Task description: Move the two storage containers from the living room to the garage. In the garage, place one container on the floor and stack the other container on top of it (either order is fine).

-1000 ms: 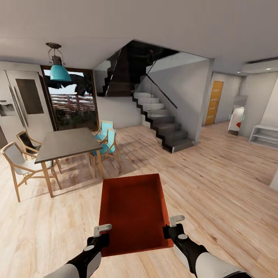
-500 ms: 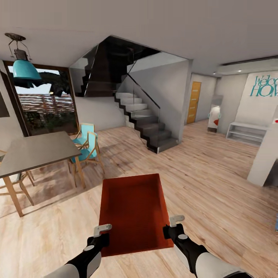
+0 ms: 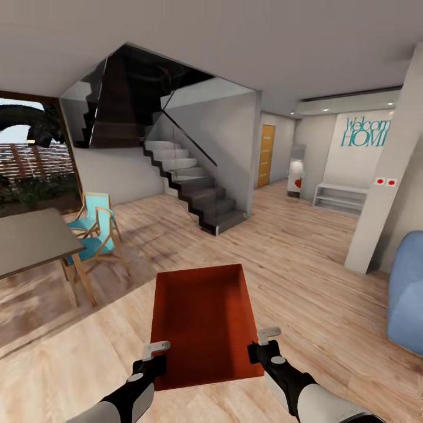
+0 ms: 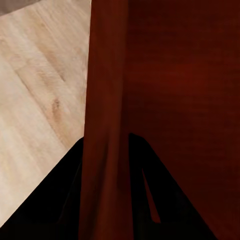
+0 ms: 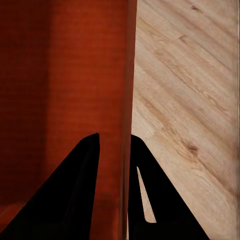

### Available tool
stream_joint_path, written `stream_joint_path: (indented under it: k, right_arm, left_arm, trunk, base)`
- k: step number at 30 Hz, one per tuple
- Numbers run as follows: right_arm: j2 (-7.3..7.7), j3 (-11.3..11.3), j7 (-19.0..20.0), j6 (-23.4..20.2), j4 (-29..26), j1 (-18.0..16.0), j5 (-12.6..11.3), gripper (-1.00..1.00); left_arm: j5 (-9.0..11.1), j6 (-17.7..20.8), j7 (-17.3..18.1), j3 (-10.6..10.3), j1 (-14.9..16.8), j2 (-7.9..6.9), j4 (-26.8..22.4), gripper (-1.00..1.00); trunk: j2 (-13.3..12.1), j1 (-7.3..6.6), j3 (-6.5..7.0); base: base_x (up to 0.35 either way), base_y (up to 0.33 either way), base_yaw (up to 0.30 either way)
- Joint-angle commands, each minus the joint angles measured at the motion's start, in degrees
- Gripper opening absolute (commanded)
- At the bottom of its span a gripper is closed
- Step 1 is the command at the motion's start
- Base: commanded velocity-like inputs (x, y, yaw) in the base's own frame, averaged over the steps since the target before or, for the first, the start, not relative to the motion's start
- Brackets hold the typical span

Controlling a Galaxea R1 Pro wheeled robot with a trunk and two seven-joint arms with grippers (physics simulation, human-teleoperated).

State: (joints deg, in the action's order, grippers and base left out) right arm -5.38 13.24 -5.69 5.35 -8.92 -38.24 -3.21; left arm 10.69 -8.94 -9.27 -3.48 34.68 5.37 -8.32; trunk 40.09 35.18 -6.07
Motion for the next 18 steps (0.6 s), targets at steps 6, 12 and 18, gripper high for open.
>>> stream_joint_path:
  k: [6, 12, 18]
  right_arm:
    - [-0.31, -2.1, 0.0, 4.5, -0.8, -0.1, -3.9, -1.0]
    - [-0.32, -2.1, 0.0, 4.5, -0.8, -0.1, -3.9, -1.0]
    - [-0.32, -2.1, 0.1, 4.5, -0.8, -0.1, -3.9, -1.0]
  left_arm:
    - [0.7, -0.3, -2.0, 3.7, 0.0, 0.0, 0.1, -1.0]
    - [0.7, -0.3, -2.0, 3.7, 0.0, 0.0, 0.1, -1.0]
    - [0.7, -0.3, -1.9, 3.7, 0.0, -0.01, 0.1, -1.0]
  trunk:
    - [0.1, 0.05, -0.1]
    - [0.1, 0.05, -0.1]
    - [0.1, 0.05, -0.1]
  base:
    - [0.322, 0.0, -0.286]
    - [0.321, 0.0, -0.286]
    - [0.322, 0.0, -0.286]
